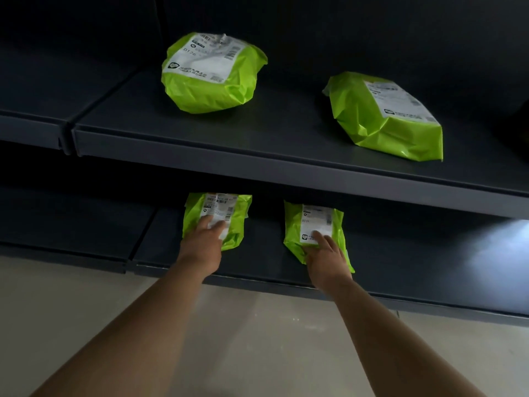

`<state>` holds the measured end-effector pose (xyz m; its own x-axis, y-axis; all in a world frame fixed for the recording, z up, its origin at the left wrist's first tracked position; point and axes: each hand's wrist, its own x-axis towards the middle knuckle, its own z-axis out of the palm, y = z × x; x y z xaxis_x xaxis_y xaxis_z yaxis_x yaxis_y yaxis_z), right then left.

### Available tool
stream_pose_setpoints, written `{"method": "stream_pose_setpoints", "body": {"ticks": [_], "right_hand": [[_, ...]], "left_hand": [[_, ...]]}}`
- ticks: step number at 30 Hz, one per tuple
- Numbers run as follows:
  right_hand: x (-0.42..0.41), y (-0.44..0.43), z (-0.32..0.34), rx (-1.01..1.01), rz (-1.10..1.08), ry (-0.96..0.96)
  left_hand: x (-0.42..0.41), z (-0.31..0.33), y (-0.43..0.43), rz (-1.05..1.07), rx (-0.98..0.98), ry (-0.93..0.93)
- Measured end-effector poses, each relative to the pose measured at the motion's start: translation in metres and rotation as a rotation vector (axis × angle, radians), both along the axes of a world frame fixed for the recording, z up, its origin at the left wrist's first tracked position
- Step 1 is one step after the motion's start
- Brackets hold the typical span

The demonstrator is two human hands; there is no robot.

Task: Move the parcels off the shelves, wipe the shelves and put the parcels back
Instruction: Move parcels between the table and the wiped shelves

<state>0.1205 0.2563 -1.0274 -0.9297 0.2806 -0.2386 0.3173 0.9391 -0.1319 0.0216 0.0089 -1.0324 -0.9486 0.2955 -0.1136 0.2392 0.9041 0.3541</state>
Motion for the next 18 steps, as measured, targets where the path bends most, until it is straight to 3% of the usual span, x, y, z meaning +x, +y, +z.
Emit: {"method": "stream_pose_setpoints", "body": {"ticks": [12,18], "right_hand": [[0.011,-0.006,0.024,0.027,-0.029,0.075],[0.037,-0.02,0.058,-0.194,-0.199,0.099]], "left_hand": [[0.014,0.016,0.001,0.07,0.032,0.046],[0.049,0.052,0.005,0.078,0.133,-0.055]]}}
